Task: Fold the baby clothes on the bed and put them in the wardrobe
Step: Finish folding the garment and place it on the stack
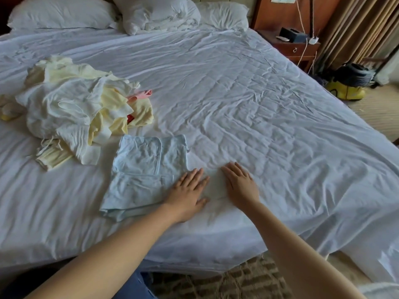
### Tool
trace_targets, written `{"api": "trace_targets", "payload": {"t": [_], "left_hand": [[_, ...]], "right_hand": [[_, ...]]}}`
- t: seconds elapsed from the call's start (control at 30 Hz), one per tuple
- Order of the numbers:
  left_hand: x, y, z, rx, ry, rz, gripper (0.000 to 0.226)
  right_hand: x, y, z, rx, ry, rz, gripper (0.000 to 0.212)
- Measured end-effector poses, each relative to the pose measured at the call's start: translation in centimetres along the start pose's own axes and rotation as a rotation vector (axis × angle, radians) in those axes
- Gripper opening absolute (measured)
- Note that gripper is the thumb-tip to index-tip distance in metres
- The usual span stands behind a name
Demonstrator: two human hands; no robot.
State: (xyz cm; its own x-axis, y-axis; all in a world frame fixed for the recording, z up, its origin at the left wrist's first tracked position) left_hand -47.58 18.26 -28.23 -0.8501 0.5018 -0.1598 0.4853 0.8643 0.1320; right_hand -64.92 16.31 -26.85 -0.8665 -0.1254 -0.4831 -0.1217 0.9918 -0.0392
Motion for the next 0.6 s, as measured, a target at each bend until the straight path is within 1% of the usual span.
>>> {"api": "trace_targets", "payload": {"t": [0.07, 0.1, 0.2, 0.23, 0.3, 0.4, 0.43, 0.47, 0.5, 0.53, 0.57, 0.6], "left_hand": [[0.1, 0.0, 0.4, 0.094, -0.022, -0.012, 0.078], [0.2, 0.0, 0.5, 0.085, -0.018, -0.002, 0.078], [0.2, -0.3, 0.9, -0.041, 0.012, 0.015, 0.084], [0.1, -0.3, 0.8, -0.069, 0.011, 0.012, 0.082], [0.0, -0.5, 0.7, -0.13, 0.025, 0.011, 0.07], [-0.4, -0.9, -0.5, -0.182, 0.189, 0.008, 0.067], [-0.5, -1.2, -1.1, -0.154, 0.32, -0.016, 0.064], [-0.7, -1.5, -1.8, -0.106, 0.533, -0.065, 0.058], [-0.9, -1.6, -2.6, -0.05, 0.796, -0.126, 0.052], [-1.1, -1.4, -3.3, 0.006, 1.049, -0.185, 0.047], [-1.2, -1.1, -4.1, 0.055, 1.244, -0.236, 0.041], [-1.4, -0.6, -5.0, 0.094, 1.369, -0.277, 0.034]], "right_hand": [[1.0, -0.6, -0.7, 0.003, -0.031, 0.052, 0.046], [1.3, -0.9, -1.0, -0.008, -0.044, 0.079, 0.046], [1.7, -1.9, -2.1, -0.01, -0.073, 0.16, 0.04], [1.7, -2.1, -2.5, -0.011, -0.078, 0.177, 0.035], [1.3, -2.3, -3.3, 0.007, -0.114, 0.194, 0.026], [0.8, -2.5, -4.4, 0.034, -0.261, 0.241, 0.011], [0.4, -2.5, -4.7, 0.034, -0.318, 0.252, 0.012], [-0.1, -2.6, -4.9, 0.041, -0.39, 0.263, 0.015], [-0.8, -2.7, -5.1, 0.053, -0.489, 0.28, 0.015], [-1.6, -2.7, -5.3, 0.066, -0.613, 0.293, 0.012], [-2.7, -2.5, -5.2, 0.057, -0.746, 0.303, 0.01], [-3.9, -2.4, -5.0, 0.029, -0.87, 0.304, 0.01]]}}
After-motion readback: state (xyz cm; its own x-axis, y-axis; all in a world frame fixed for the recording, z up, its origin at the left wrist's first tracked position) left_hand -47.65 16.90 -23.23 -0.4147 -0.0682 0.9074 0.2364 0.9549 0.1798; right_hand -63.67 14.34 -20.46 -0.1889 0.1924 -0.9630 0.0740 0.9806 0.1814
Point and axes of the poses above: each hand's wrist, its own y-axis away from the middle knuckle, its own z-axis out of the palm, x = y × z, the point moved 5 cm from there along -y, towards the middle knuckle, and after that the axes turned 11 degrees about -y, right-handed, at the moved point
